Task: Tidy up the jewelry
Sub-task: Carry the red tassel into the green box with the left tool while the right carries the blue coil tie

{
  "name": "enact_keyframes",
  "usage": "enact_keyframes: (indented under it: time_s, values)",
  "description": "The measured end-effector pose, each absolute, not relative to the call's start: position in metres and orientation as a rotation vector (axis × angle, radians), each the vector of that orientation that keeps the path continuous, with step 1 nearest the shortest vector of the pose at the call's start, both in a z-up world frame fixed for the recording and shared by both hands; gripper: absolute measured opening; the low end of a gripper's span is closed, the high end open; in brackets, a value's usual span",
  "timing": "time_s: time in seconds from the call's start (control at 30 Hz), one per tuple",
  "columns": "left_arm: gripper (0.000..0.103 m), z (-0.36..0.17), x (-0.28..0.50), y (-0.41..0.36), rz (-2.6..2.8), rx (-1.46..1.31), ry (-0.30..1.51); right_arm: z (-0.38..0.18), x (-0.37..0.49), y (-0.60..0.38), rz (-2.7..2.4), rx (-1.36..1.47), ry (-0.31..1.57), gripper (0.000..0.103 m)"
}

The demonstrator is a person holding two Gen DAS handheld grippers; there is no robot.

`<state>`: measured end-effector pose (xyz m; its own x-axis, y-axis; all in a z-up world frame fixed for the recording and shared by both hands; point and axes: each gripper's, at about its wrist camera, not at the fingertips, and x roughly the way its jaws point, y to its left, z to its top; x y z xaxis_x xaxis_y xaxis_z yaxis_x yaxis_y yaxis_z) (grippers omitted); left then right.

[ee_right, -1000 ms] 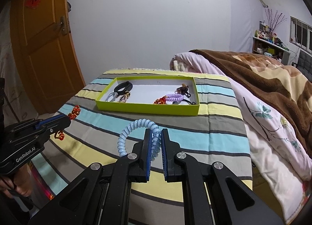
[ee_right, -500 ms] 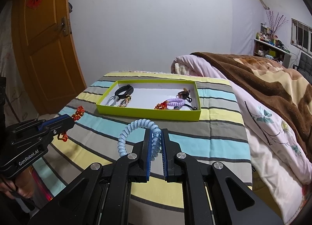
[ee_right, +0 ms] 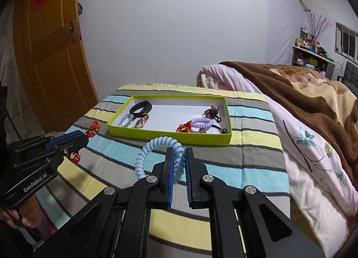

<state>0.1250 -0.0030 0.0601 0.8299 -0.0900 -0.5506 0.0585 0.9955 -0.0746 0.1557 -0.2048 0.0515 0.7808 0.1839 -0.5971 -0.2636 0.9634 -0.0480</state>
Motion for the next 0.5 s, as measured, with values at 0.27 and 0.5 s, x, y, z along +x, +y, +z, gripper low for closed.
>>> enact_keyframes:
  time_s: [0.27, 0.5]
  values:
    - [0.008, 0.062, 0.156, 0.002, -0.077, -0.03, 0.58, 0.052, 0.189, -0.204, 0.243, -0.138, 0.636, 0.009]
    - [0.008, 0.062, 0.198, 0.009, -0.082, -0.022, 0.573, 0.047, 0.234, -0.203, 0.244, -0.144, 0.655, 0.009]
